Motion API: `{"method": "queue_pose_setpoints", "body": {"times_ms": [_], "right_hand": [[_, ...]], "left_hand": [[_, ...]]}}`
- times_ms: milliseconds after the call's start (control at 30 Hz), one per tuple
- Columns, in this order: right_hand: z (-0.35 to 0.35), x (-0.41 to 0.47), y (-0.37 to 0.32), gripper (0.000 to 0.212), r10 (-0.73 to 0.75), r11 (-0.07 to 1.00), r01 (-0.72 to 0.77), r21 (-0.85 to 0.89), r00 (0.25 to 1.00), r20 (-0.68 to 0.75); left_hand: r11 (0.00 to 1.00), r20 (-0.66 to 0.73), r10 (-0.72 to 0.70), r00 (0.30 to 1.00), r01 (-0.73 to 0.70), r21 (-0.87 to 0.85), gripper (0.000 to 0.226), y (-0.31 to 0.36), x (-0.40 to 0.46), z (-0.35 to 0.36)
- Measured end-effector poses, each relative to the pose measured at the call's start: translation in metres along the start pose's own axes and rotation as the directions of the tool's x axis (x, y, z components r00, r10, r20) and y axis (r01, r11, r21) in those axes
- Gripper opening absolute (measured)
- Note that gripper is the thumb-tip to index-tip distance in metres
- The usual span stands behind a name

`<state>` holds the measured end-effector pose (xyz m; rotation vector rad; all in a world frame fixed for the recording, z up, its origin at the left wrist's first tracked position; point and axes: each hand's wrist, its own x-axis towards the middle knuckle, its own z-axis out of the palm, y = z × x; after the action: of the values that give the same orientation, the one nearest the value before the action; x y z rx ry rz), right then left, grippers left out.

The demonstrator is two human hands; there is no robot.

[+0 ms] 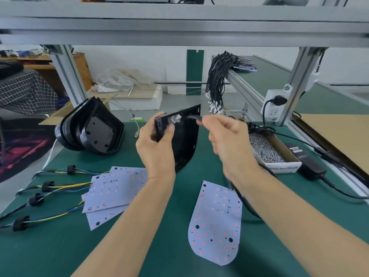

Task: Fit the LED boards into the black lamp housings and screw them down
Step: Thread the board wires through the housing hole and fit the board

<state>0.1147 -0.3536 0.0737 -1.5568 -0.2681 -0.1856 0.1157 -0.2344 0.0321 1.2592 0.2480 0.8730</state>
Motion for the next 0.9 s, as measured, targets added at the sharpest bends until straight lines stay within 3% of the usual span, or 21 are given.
{"method": "queue_pose_setpoints", "body": {"times_ms": [100,200,267,367,433,467,500,567,633,667,733,800,867,900], "right_hand": [[0.010,-0.004,0.013,0.029,-0.121,0.947,0.125,-0.295,0.992,0.032],[0.013,0.013,0.011,0.035,-0.145,0.873,0.142,-0.467,0.989,0.029],[0.018,0.015,0.007,0.029,-0.047,0.844,0.121,-0.522,0.987,0.152],[0.003,0.001,0.013,0.049,0.178,0.818,0.090,-0.568,0.899,0.399],[-0.020,-0.009,0.020,0.030,0.267,0.798,0.120,-0.591,0.808,0.525],[-0.028,-0.012,0.022,0.014,0.266,0.808,0.120,-0.577,0.799,0.539],[-0.032,-0.011,0.024,0.003,0.231,0.830,0.106,-0.548,0.829,0.510],[-0.026,-0.003,0.027,0.009,0.081,0.845,0.130,-0.519,0.928,0.364],[-0.006,0.007,0.023,0.009,-0.070,0.834,0.180,-0.521,0.972,0.223],[0.002,0.010,0.019,0.008,-0.092,0.846,0.176,-0.503,0.978,0.188],[0.006,0.010,0.015,0.028,0.031,0.890,0.083,-0.449,0.970,0.241],[-0.009,-0.002,0.020,0.050,0.236,0.813,0.068,-0.578,0.869,0.435],[-0.031,-0.016,0.025,0.035,0.277,0.653,0.230,-0.722,0.814,0.510],[-0.042,-0.019,0.023,0.022,0.206,0.624,0.270,-0.733,0.848,0.488]], "left_hand": [[0.998,0.134,0.040,0.990,-0.047,0.046,0.038,0.002,-0.007,0.002],[0.997,0.324,-0.056,0.944,0.068,-0.024,0.029,0.003,-0.019,0.006],[0.988,0.242,-0.136,0.961,0.148,-0.031,0.022,0.004,-0.014,0.007],[0.972,-0.057,-0.224,0.973,0.218,-0.086,0.022,0.010,0.015,-0.003],[0.984,-0.199,-0.177,0.964,0.171,-0.048,0.021,0.012,0.035,-0.016],[0.989,-0.210,-0.145,0.967,0.140,-0.039,0.017,0.011,0.039,-0.020],[0.994,-0.176,-0.108,0.978,0.106,-0.021,0.013,0.010,0.037,-0.022],[0.999,0.006,-0.009,1.000,0.008,0.044,0.018,0.005,0.018,-0.016],[0.984,0.235,0.084,0.968,-0.118,0.132,0.027,-0.002,-0.008,-0.005],[0.975,0.278,0.106,0.955,-0.155,0.162,0.027,-0.005,-0.016,0.000],[0.983,0.159,0.060,0.985,-0.086,0.161,0.020,-0.006,-0.008,0.003],[0.992,-0.060,-0.072,0.996,0.078,0.100,0.017,-0.003,0.016,0.000],[0.986,-0.201,-0.128,0.971,0.147,0.081,0.020,0.001,0.038,-0.011],[0.987,-0.221,-0.123,0.967,0.142,0.071,0.020,0.001,0.044,-0.015]]}}
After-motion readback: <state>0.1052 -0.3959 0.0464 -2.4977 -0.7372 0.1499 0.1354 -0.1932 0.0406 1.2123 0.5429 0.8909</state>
